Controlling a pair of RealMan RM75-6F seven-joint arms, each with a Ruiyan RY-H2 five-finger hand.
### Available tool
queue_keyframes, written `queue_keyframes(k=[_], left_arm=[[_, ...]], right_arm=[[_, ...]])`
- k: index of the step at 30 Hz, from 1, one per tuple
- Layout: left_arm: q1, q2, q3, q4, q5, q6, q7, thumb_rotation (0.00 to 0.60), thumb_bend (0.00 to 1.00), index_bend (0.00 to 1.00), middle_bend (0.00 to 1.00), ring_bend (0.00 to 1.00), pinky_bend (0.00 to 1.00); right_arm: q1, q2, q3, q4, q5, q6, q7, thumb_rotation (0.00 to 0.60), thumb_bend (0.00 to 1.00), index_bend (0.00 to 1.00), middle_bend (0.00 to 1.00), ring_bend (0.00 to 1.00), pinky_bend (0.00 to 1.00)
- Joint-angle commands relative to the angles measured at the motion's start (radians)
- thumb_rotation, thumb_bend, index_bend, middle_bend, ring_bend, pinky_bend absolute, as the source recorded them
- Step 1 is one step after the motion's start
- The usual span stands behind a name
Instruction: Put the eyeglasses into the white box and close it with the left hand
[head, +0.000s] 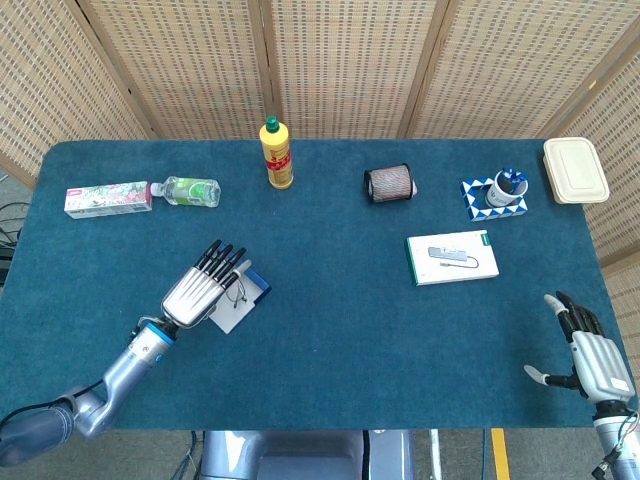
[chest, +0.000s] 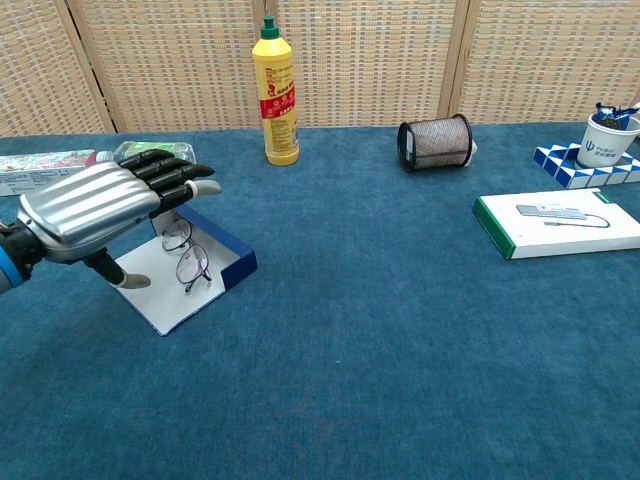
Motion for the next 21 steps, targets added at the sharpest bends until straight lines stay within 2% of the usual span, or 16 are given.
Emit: queue_keyframes(k=[1, 10, 18, 21], left_arm=[[0.024, -0.006, 0.016, 0.017, 0.006, 0.013, -0.044, 0.6, 0.0, 0.0, 0.0, 0.0, 0.0], [0.086, -0.002, 0.045, 0.087, 0.027, 0.074, -0.149, 0.6, 0.0, 0.0, 0.0, 0.0, 0.0], [0.097, -0.025, 0.036, 0.157, 0.02, 0.065, -0.202, 0.6, 0.0, 0.0, 0.0, 0.0, 0.0], [0.099, -0.04, 0.036, 0.189, 0.02, 0.057, -0.217, 0.6, 0.04, 0.0, 0.0, 0.0, 0.0]], right_arm=[[0.0, 0.0, 0.0, 0.001, 0.0, -0.001, 0.001, 0.6, 0.0, 0.0, 0.0, 0.0, 0.0], [0.002, 0.001, -0.001, 0.001, -0.003, -0.003, 0.0, 0.6, 0.0, 0.0, 0.0, 0.0, 0.0], [0.001, 0.0, -0.001, -0.003, -0.001, -0.001, -0.007, 0.6, 0.0, 0.0, 0.0, 0.0, 0.0], [0.001, 0.0, -0.001, -0.003, 0.0, -0.002, -0.007, 0.6, 0.0, 0.0, 0.0, 0.0, 0.0]])
